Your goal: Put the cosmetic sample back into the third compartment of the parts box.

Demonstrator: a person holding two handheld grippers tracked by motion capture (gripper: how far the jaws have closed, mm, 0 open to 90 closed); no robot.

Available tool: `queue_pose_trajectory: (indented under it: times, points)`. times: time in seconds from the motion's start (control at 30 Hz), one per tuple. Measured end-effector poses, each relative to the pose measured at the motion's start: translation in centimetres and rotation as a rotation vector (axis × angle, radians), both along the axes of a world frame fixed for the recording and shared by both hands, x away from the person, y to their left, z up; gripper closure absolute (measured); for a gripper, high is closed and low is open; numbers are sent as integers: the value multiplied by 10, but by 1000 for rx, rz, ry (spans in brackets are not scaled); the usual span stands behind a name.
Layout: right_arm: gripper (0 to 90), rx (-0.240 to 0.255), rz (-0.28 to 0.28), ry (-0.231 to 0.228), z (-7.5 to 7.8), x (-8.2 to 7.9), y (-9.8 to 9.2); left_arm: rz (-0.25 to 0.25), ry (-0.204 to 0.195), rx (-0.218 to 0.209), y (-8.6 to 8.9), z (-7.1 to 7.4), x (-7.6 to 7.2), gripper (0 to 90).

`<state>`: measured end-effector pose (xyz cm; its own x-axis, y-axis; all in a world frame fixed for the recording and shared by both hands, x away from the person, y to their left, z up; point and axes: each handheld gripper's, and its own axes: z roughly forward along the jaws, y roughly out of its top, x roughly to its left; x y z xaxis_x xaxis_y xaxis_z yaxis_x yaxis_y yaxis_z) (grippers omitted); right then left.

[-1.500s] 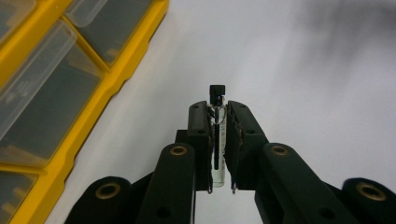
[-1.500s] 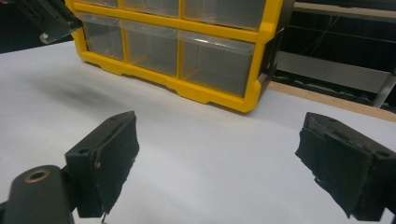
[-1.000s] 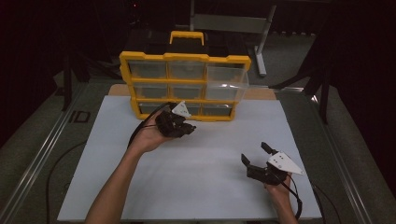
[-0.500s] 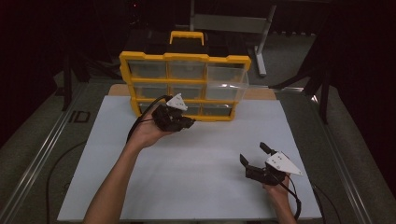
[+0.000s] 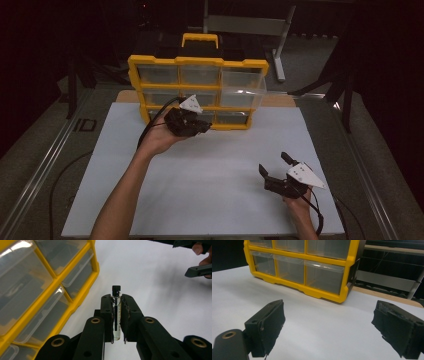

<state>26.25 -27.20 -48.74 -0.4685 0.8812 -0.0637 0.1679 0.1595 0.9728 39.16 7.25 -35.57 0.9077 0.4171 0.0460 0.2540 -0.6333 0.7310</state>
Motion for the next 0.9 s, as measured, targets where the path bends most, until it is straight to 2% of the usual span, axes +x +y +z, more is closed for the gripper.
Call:
queue_pose_trajectory:
  times: [0.3,0.4,0.9]
  points:
    - [102,-5,-1,1,0,0,0,-1,-16,-20,0,21,6,816]
    - [102,-2,-1,1,0,0,0,0,-22,-16,0,26,7,816]
    - [102,-5,-3,0,0,1,-2,5,-23,-42,-2,44,16,816]
